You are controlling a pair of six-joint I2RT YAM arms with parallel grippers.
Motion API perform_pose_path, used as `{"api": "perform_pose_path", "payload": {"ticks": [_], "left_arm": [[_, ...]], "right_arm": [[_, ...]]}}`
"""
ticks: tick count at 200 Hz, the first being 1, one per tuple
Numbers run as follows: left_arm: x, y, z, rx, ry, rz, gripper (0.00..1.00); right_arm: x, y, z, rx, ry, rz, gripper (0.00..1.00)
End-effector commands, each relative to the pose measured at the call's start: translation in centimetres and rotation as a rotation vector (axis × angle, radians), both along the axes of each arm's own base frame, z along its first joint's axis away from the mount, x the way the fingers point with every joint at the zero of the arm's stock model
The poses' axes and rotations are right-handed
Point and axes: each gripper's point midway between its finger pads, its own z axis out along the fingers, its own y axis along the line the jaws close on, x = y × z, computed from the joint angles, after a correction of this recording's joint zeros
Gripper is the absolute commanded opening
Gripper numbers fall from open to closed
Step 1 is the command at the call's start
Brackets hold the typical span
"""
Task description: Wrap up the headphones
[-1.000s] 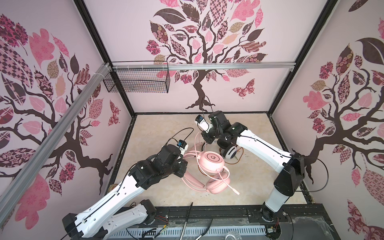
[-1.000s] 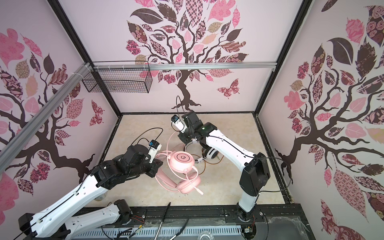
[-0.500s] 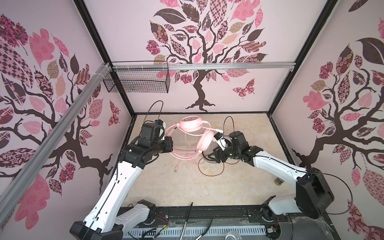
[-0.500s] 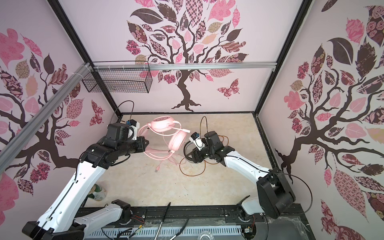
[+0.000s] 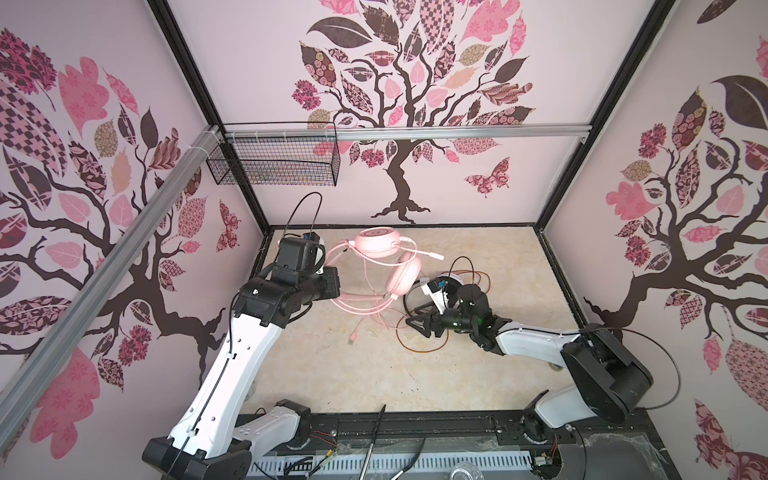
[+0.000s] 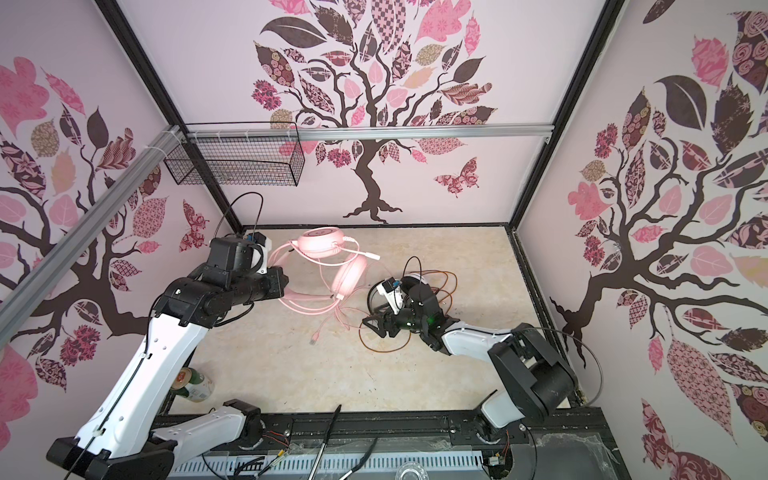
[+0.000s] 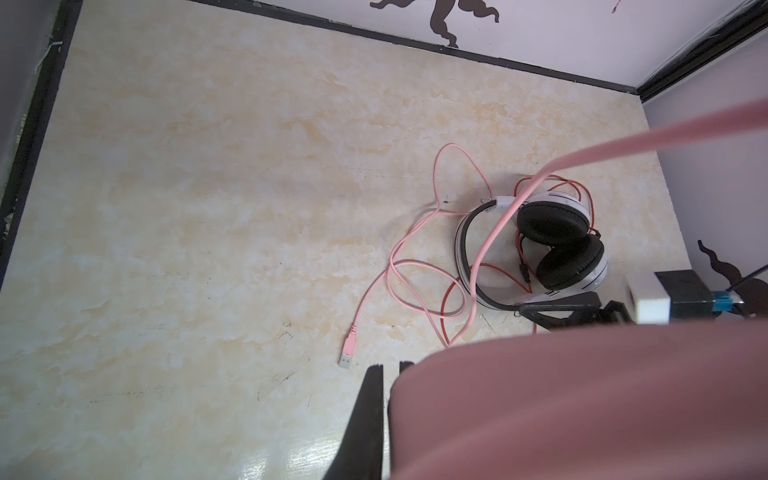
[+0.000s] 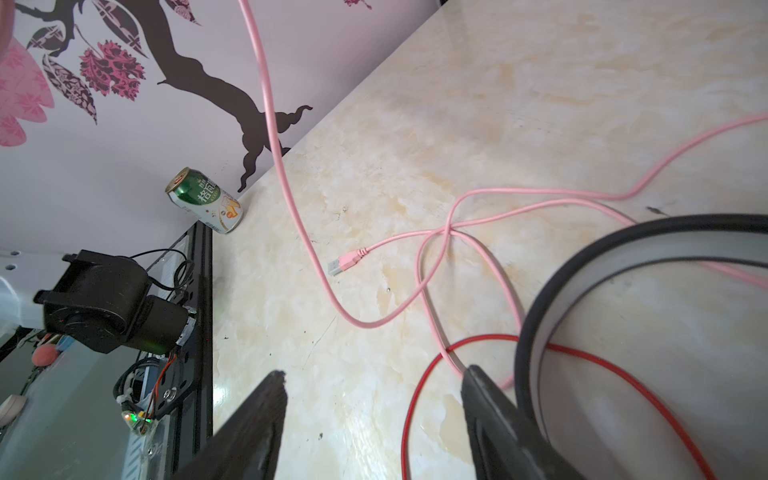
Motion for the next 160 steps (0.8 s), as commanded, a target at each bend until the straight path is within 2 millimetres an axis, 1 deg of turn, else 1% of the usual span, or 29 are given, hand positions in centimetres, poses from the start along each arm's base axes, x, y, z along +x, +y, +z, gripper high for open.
{"api": "perform_pose_path", "payload": {"ticks": [1, 13, 46, 65, 77, 103, 147, 160], "left_arm": [[0.9, -0.5, 3.6, -0.052, -0.104, -0.002, 0.00], [1.1, -0.6, 3.8, -0.053, -0.106, -0.002, 0.00], [1.7, -0.8, 4.2, -0.054, -0.106, -0.007, 0.00], [1.9, -0.9, 4.4, -0.050, -0.103, -0.011, 0.00], [2.0, -0.9, 4.5, -0.047, -0.103, -0.011, 0.00], [2.5, -1.0, 4.6, -0.046, -0.106, -0.009, 0.00], [3.2, -1.4, 4.5, -0.057, -0.101, -0.012, 0.00], [3.4, -1.4, 4.7, -0.055, -0.103, -0.009, 0.00]], "right_arm": [[-0.1, 2.4, 0.9, 0.060, -0.104, 0.048, 0.67], [-0.1, 2.9, 0.4, 0.076, -0.106, 0.047, 0.65], [1.0, 3.9, -0.5, 0.107, -0.125, 0.031, 0.55], [1.3, 4.6, -1.2, 0.102, -0.132, 0.055, 0.52], [1.2, 4.8, -1.6, 0.094, -0.145, 0.068, 0.51], [0.1, 5.6, -2.3, 0.093, -0.166, 0.112, 0.53], [0.8, 6.7, -2.8, 0.105, -0.153, 0.117, 0.53], [0.9, 7.2, -3.0, 0.107, -0.153, 0.129, 0.52]]}}
